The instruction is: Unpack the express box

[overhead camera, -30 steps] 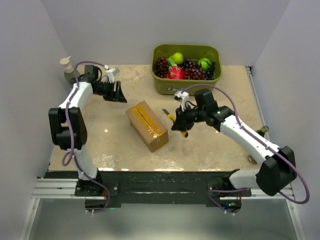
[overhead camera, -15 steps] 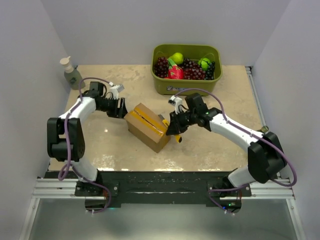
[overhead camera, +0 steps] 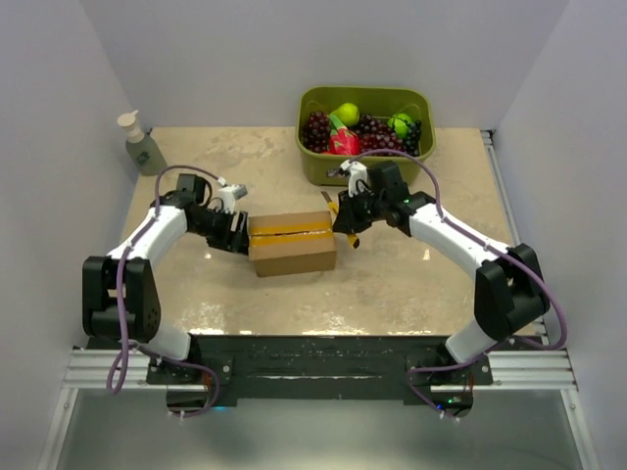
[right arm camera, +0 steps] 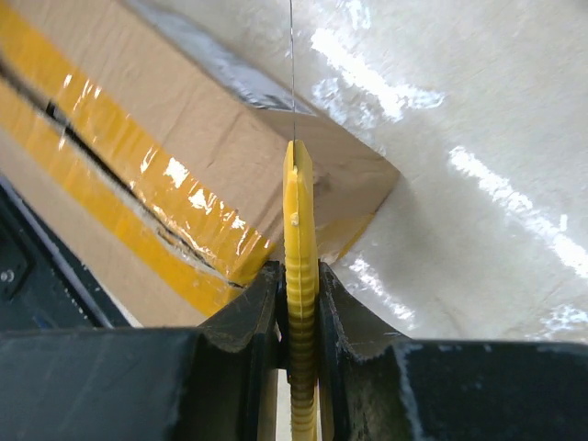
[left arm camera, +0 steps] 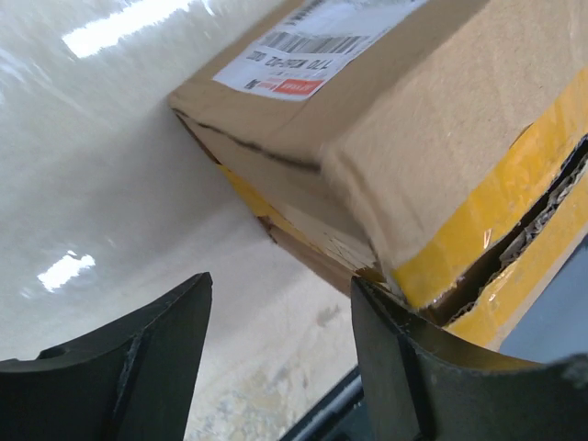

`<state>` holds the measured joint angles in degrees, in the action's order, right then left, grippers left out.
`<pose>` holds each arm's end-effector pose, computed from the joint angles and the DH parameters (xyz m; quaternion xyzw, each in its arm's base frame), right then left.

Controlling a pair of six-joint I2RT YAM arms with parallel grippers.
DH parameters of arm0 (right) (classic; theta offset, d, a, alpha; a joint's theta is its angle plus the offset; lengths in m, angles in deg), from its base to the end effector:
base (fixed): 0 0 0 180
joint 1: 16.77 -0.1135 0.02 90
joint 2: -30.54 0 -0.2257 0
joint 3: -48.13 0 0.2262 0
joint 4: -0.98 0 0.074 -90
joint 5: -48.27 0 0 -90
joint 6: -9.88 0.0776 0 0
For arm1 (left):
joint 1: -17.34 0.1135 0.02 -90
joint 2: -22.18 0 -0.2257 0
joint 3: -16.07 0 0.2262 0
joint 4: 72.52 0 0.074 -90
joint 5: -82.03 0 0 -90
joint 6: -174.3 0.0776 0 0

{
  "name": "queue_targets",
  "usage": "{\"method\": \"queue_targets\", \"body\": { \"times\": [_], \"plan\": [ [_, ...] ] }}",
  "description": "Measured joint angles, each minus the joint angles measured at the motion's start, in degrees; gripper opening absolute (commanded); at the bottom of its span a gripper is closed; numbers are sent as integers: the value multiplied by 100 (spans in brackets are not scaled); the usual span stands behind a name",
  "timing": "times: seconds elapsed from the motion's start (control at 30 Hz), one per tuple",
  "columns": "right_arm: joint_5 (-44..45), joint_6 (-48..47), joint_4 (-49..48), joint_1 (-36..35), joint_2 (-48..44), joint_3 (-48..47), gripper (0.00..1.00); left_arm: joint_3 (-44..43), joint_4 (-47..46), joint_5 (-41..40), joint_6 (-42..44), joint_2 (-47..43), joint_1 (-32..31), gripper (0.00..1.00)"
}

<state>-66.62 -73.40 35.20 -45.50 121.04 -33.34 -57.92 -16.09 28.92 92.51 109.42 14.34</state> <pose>0.2917 0.1971 0.2048 -0.2550 0.8636 0.3064 0.3088 0.2737 -0.0610 0.1595 0.1467 0.9238 -0.3035 0.1813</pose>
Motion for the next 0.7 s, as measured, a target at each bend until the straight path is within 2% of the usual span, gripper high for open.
{"method": "queue_targets", "body": {
  "times": [0.1, 0.2, 0.3, 0.4, 0.47, 0.53, 0.63, 0.67, 0.7],
  "plan": [
    [15, -42, -79, 35, -2, -61, 0, 31, 319, -44, 85, -76, -42, 68],
    [-42, -74, -87, 11, -48, -83, 0, -310, 815, -439, 273, -42, 136, 68],
    [-179, -120, 81, 122, -234, -83, 0, -1270, 1285, -901, 496, 175, 632, 70],
    [-343, -146, 304, 520, -533, -96, 0, -2249, 1405, -1279, 756, 326, 1093, 72],
    [-439, -157, 444, 896, -741, -120, 0, -2835, 1427, -1187, 979, 358, 1207, 73],
    [-544, -153, 505, 1134, -894, -122, 0, -3346, 1545, -728, 1279, 374, 1137, 75],
    [-994, -103, 566, 1222, -1093, -81, 0, -3947, 1781, 17, 1810, 415, 566, 84],
    [-1185, -46, 549, 1204, -1165, -15, 0, -4030, 1808, 173, 1930, 415, 286, 100],
    [-1390, 22, 529, 1189, -1268, 90, 0, -4061, 1794, 304, 2063, 411, -103, 100]
  ]
}}
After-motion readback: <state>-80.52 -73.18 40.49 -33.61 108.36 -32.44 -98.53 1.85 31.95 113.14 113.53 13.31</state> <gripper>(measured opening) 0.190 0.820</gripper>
